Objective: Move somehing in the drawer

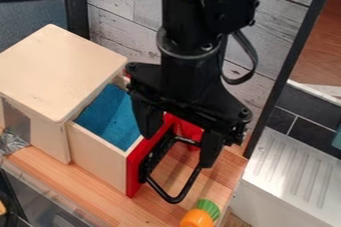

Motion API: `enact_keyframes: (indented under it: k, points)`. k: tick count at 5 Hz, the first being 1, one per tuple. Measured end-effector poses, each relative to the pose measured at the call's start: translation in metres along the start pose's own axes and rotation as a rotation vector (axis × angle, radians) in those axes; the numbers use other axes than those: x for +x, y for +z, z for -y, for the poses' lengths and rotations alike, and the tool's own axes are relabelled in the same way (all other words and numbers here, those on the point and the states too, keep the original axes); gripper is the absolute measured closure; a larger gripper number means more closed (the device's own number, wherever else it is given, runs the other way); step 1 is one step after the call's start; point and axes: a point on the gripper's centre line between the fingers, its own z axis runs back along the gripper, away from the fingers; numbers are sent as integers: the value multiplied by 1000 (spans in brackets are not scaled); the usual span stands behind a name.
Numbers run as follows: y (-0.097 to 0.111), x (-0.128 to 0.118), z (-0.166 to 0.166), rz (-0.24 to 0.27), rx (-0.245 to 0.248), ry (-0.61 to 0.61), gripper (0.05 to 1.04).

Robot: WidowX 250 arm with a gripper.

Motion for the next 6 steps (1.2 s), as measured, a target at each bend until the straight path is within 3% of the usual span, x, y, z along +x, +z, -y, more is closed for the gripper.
enact_keyframes:
  k: [1,2,4,5,6]
  points:
    - [-5,-2,-1,-14,10,-10,83]
    - [-24,7,-12,5,67,-186,83]
    - [-91,46,-11,-63,115,-710,83]
    - [-122,62,-4,-80,39,-961,83]
    - [-135,71,6,-39,-12,-1191,83]
